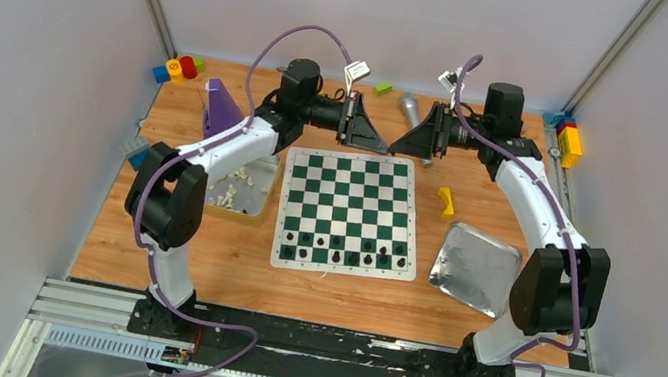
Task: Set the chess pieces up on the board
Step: Adjust the chess piece, then place the chess piece on the chessboard.
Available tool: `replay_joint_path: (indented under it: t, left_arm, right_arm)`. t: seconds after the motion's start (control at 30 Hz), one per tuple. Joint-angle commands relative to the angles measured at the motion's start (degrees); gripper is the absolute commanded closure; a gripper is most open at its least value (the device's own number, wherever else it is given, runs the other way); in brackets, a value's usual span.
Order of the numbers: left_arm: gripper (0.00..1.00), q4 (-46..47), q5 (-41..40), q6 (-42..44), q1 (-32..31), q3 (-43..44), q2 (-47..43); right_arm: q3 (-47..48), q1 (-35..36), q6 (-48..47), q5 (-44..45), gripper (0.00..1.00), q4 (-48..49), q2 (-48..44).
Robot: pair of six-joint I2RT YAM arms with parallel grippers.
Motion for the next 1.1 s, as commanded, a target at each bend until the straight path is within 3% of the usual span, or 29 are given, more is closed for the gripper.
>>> replay_joint_path:
  t: [0.0,0.1,0.23,0.33,0.43,0.53,0.67,1.07]
  left_arm:
    - [1.0,-14.2,-0.94,13.39,-0.41,3.95,-3.59]
    - [1.0,-27.0,-3.96,27.0,-0.52,6.55,-5.15]
    - [1.0,-49.37,-11.71,45.96,-1.55,12.43,-4.45]
    - [1.0,-64.02,-23.09,56.38,-4.82,15.68,-3.35]
    - [1.0,-71.23,-32.77,65.04,-10.07,17.65,-1.58]
    - [1.0,-76.34,-42.57,68.6,-14.23,18.35,0.51]
    - [1.0,-78.43,-49.29,70.07,-18.76,19.04,3.91]
    - [1.0,-80.46,-56.32,70.09,-25.33,24.03,15.05]
  right_arm:
    - [-0.3,-1.89,-1.92,1.68,0.5,0.31,-2.28]
    - [-0.99,-4.88,-3.91,1.89,0.42,-1.79,-4.05]
    - [-4.05,-11.99,-7.0,2.37,0.41,-4.11,-8.11]
    - [-7.57,-16.84,-9.69,3.62,0.41,-5.17,-12.29]
    - [-11.3,-20.95,-12.09,4.54,0.41,-5.9,-16.03]
    - [-14.9,-23.95,-13.98,5.6,0.41,-6.53,-19.34]
    - [-18.95,-26.43,-16.3,6.17,0.41,-6.78,-22.48]
    - [-23.23,-29.1,-18.48,5.64,0.41,-7.02,-25.96]
